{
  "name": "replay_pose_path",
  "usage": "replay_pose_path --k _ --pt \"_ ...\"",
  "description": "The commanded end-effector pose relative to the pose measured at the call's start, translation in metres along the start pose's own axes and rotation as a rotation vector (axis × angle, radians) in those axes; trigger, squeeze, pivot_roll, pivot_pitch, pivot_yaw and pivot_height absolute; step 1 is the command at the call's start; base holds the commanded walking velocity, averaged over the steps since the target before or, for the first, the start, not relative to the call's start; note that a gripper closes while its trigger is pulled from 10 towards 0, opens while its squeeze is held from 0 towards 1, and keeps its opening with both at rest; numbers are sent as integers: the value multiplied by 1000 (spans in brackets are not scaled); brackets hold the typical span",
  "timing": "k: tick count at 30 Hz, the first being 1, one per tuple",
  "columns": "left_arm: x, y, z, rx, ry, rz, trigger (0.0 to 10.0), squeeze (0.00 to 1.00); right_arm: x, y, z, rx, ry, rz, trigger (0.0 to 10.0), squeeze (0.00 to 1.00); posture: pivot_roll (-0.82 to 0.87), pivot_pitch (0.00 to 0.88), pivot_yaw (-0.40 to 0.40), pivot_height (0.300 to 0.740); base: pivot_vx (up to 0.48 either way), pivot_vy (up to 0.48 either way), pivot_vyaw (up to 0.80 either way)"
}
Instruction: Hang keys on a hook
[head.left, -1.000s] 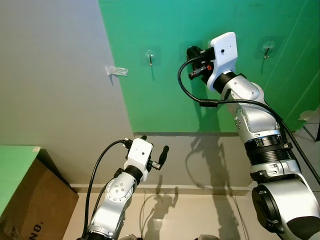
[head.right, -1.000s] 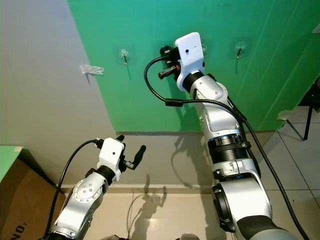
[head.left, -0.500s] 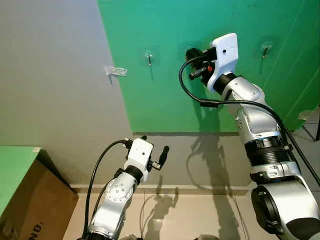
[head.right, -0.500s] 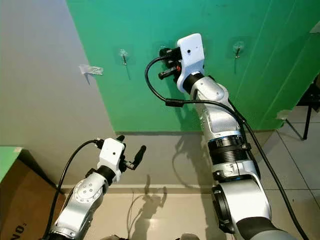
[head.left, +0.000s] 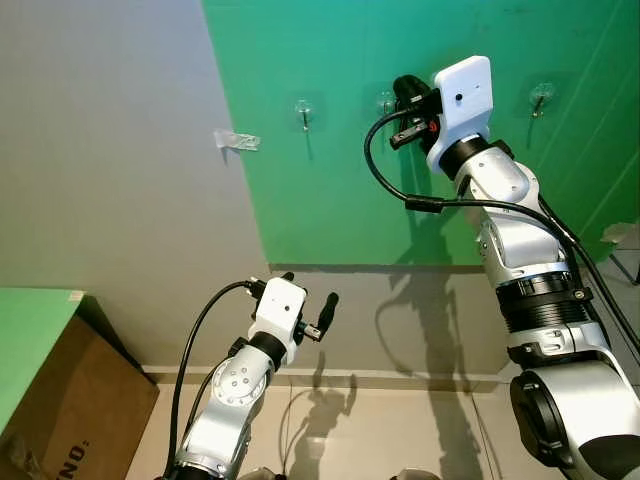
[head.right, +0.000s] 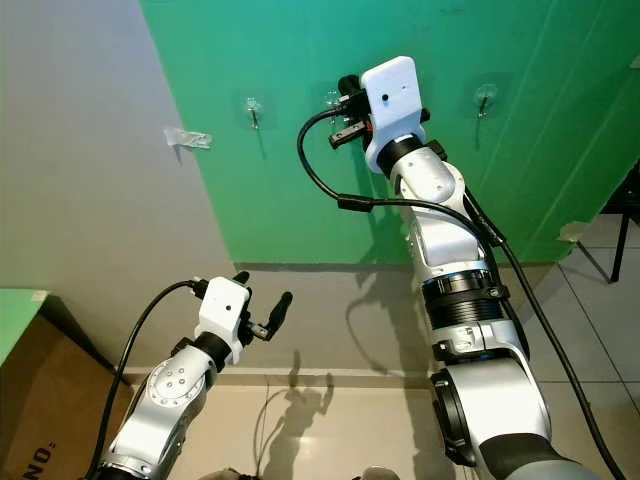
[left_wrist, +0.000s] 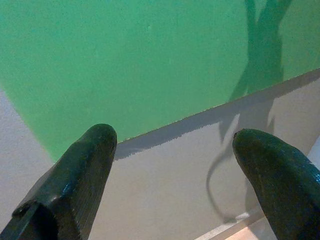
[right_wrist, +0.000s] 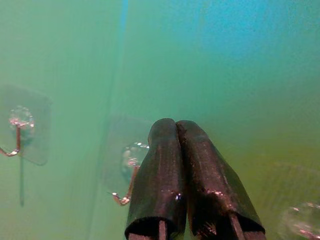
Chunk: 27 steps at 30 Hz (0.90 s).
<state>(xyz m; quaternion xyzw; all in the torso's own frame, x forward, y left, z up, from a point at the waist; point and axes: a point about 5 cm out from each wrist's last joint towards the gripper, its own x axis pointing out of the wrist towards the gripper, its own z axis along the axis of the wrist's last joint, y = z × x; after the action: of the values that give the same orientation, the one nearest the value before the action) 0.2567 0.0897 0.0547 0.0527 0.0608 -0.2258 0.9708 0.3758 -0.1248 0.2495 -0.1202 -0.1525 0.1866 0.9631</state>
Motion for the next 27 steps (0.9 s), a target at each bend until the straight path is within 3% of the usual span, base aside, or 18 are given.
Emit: replay_pose_path --k 1,7,13,15,17,18,21,23,24,25,27 --pt "-1 -1 0 4 5 -4 10000 0 -3 -8 -1 -9 -4 -40 0 0 -200 0 72 740 0 0 0" --pt "-2 -1 0 4 6 -5 10000 0 -5 -8 -3 2 9 -27 0 4 -202 0 75 740 0 0 0" --pt "-2 -1 -1 4 7 -8 10000 0 -7 8 -9 57 63 88 0 0 -202 1 75 740 0 0 0" --pt "-3 -1 -1 4 8 -7 10000 0 -8 14 -10 149 91 130 0 0 -200 2 73 740 0 0 0" --pt "-3 -1 -1 3 8 -7 10000 0 -8 14 -10 170 94 132 0 0 -199 3 72 740 0 0 0" --pt "-3 -1 -1 2 10 -6 10000 0 -8 12 -10 269 111 113 0 0 -199 3 72 740 0 0 0" --pt "-3 -1 -2 2 12 -6 10000 0 -9 8 -12 382 133 95 0 0 -197 3 70 740 0 0 0" --pt "-3 -1 -2 1 12 -7 10000 0 -9 7 -12 403 139 94 0 0 -197 3 69 740 0 0 0" --pt "-2 2 0 9 20 -26 10000 0 -13 4 -12 471 159 113 0 0 -200 6 72 740 0 0 0" --pt "-2 2 0 9 20 -26 10000 0 -13 4 -12 471 159 113 0 0 -200 6 72 740 0 0 0" --pt "1 7 9 14 21 -125 10000 0 -22 0 -10 570 203 192 0 0 -201 7 72 740 0 0 0"
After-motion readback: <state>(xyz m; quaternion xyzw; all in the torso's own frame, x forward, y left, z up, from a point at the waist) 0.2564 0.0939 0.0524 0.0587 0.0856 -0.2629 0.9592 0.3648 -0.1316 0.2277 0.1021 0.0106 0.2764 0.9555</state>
